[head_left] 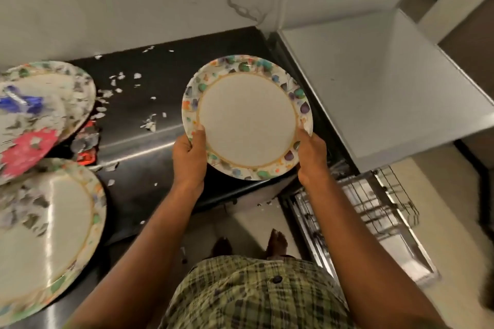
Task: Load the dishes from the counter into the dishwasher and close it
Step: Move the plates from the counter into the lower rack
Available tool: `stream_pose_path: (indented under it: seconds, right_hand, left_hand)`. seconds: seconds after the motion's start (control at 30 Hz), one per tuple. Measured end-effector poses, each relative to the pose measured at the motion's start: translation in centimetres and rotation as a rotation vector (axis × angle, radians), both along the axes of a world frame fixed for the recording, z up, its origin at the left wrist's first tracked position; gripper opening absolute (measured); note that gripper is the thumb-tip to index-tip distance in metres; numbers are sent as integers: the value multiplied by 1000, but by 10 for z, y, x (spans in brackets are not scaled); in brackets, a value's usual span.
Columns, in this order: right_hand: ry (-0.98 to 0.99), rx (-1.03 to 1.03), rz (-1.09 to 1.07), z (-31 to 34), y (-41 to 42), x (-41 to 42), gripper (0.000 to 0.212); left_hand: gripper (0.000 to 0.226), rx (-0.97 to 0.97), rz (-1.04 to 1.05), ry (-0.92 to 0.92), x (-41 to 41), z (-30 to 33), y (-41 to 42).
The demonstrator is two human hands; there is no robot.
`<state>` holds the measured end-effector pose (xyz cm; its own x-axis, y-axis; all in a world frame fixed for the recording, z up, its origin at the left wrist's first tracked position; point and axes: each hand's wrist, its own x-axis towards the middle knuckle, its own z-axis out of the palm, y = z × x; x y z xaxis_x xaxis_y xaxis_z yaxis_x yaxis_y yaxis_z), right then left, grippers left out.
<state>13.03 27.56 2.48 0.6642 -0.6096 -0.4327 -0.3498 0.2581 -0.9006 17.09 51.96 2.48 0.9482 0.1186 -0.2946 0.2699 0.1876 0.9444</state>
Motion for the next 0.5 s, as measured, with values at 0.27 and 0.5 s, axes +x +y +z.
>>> stream_pose_path:
  seconds: [0.27, 0.5]
  right_hand:
    - [26, -74, -157, -3, -33, -40, 16]
    - [6, -222, -170, 12, -86, -60, 26]
  left_hand:
    - [24, -37, -245, -198, -6, 28, -42]
    - [26, 5, -237, -314, -16, 63, -82]
